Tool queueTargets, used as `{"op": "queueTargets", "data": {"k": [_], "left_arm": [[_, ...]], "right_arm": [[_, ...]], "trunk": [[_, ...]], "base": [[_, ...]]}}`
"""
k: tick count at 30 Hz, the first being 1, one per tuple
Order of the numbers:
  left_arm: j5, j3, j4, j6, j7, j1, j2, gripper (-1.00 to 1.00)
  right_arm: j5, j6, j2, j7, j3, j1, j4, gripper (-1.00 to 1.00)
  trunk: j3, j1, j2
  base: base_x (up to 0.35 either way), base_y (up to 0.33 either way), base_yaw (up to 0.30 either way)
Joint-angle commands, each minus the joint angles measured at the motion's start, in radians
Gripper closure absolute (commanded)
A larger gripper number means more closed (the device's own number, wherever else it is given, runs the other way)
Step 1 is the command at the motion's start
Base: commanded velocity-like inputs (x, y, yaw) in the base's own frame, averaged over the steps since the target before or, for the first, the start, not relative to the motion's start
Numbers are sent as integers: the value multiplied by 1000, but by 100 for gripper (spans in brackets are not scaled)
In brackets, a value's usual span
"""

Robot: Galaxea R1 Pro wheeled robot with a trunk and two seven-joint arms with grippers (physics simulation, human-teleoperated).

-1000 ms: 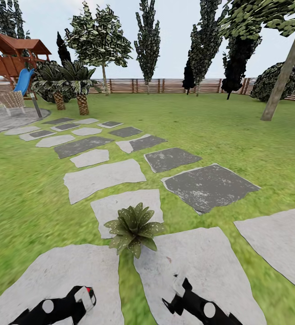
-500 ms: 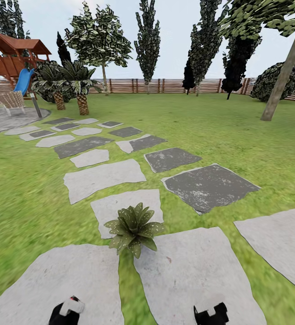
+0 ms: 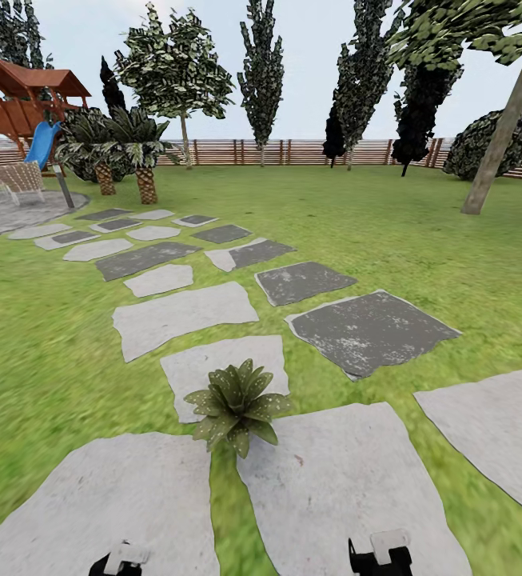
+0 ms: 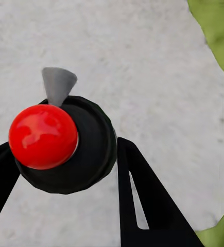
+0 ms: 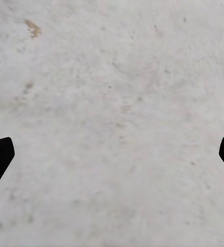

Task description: Pick up the pesticide atomizer in the garden and spray insectifuge to fully cover both potted plants in the garden.

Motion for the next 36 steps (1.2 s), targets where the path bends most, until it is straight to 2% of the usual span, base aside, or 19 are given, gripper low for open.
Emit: {"op": "queueTargets", "data": {"k": [1, 4, 8, 22, 36], "left_arm": [[8, -6, 1, -4, 0, -1, 0, 100], [33, -6, 1, -6, 2, 0, 1, 100], [44, -6, 3, -8, 6, 2, 1, 100], [45, -6, 4, -9, 2, 19, -1, 100], [46, -6, 4, -9, 10, 33, -4, 100]], "right_arm": [[-24, -4, -1, -1, 9, 0, 0, -100], [-97, -4, -3, 1, 10, 0, 2, -100], [-131, -5, -3, 3, 12, 0, 3, -100], [-135, -3, 3, 5, 15, 0, 4, -100], [-136, -3, 8, 5, 15, 0, 3, -100]], "trunk": [[-1, 0, 0], [-1, 0, 0], [-1, 0, 0], [-1, 0, 0], [-8, 0, 0]], "base": [[0, 0, 0], [0, 0, 0], [0, 0, 0], [0, -4, 0], [0, -254, 0]]}}
